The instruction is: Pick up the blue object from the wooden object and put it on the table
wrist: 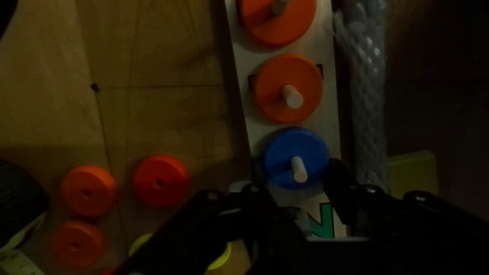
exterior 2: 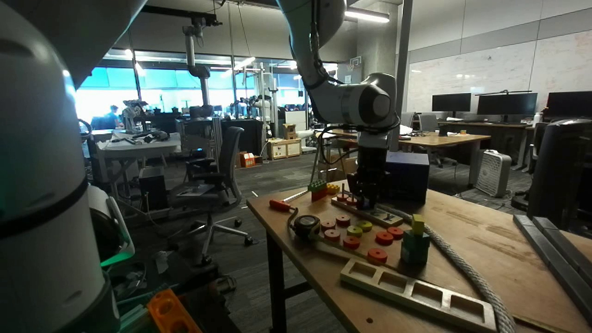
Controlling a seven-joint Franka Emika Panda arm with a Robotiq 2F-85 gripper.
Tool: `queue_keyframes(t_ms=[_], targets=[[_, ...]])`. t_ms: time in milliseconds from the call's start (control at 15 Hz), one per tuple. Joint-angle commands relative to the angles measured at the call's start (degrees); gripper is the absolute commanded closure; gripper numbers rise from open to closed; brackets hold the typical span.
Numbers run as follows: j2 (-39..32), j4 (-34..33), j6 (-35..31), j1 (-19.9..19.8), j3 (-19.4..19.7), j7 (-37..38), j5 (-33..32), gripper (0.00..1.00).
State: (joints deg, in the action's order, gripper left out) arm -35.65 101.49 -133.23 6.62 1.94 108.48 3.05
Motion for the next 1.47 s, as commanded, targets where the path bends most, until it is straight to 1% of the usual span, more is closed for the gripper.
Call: queue_keyframes(t_ms=[0,467,733,1067,1400], targets=[[2.6,2.2,-0.9,0.8,0.9,-0.7,0.2,0.83],[6.7,4.2,-1.0,1.6,1.8,0.2,-1.4,0.83],[10.7,7.1,-1.4,1.8,2.2,0.5,-2.6,0.83],[14.6,12.3,-1.2,1.7,0.1,-1.8,-1.9,0.83],[16.5,16.7,-1.6,2.2,-2.8,-4.3,-0.4,0.83]])
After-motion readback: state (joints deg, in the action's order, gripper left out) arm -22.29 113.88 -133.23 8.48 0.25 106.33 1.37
